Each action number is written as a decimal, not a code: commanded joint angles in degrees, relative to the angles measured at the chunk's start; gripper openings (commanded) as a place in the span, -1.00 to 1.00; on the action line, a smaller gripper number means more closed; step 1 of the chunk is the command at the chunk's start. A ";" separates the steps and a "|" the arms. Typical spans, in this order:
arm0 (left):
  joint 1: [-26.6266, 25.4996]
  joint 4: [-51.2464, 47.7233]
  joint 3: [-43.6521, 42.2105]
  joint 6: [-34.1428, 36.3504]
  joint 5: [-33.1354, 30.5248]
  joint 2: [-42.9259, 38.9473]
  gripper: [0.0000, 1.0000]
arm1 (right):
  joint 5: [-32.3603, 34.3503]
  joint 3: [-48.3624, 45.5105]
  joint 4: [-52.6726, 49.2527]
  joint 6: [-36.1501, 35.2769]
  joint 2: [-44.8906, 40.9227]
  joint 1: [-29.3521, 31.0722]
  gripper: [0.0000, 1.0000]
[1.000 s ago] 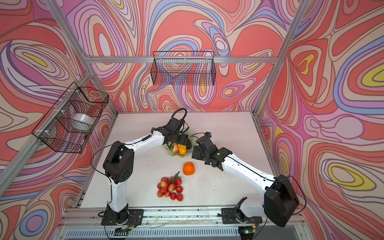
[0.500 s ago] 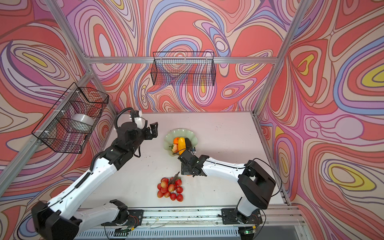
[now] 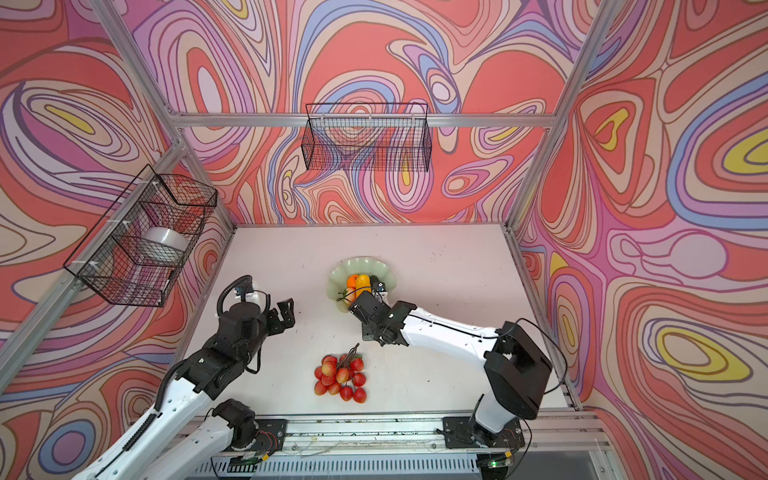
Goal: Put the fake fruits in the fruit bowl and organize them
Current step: 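Place the large orange fruit into the bowl with the right gripper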
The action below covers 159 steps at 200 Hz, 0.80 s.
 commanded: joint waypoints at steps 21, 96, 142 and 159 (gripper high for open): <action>0.29 -5.37 -2.22 -4.41 3.00 -6.38 0.95 | 4.25 13.32 0.97 -10.48 5.65 -0.24 -0.17; 0.32 -5.05 -2.69 -2.35 13.62 -9.73 0.95 | -1.36 33.98 9.28 -19.25 30.19 -8.49 -0.18; 0.29 -3.29 -2.65 -1.73 18.06 -7.82 0.95 | -2.75 39.76 7.98 -19.58 36.92 -9.48 -0.08; 0.32 -3.15 -2.65 -1.58 18.12 -7.09 0.95 | -3.39 39.94 7.74 -18.84 37.46 -9.81 0.10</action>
